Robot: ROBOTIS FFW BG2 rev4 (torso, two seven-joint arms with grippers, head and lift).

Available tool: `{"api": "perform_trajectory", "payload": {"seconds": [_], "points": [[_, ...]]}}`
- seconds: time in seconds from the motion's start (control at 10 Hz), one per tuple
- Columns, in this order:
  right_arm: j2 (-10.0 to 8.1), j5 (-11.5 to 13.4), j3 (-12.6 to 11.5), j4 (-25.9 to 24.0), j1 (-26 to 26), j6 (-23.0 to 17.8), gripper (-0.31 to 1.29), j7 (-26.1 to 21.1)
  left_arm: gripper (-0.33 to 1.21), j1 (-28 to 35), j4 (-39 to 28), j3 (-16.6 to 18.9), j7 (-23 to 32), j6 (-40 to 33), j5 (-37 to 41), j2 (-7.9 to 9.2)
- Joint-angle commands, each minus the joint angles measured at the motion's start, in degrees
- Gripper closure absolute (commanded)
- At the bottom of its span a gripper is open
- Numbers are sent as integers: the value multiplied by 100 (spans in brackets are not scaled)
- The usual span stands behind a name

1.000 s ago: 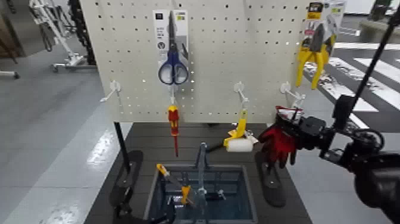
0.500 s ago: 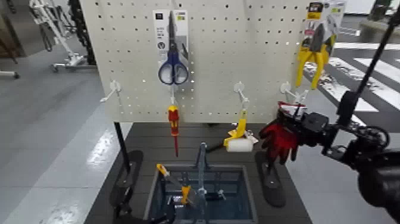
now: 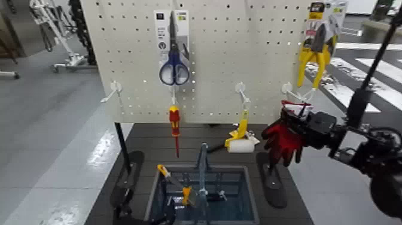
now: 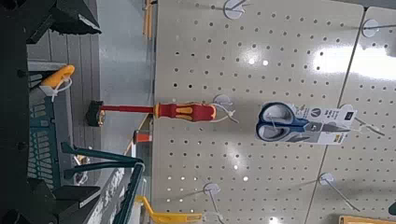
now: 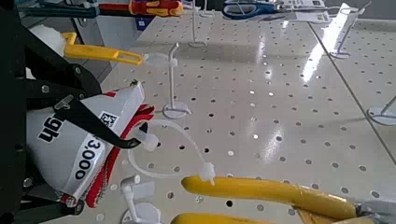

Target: Put the red colored gloves into the crate.

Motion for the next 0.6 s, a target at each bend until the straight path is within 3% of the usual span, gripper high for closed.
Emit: {"api": "perform_trajectory", "payload": {"seconds": [0.1,0.3,0.6], "points": [[38,-36,-235,-764,415,372,122,-131,9,-1,-9,4,0,2,19,-554],[134,-168,-349,-1274,697,601,122,-245,9,-1,-9,-5,0,2,19,-554],[495,-387,-279,-1775,1110,742,122,-456,9,-1,-9,-23,0,11,19,-527]]}}
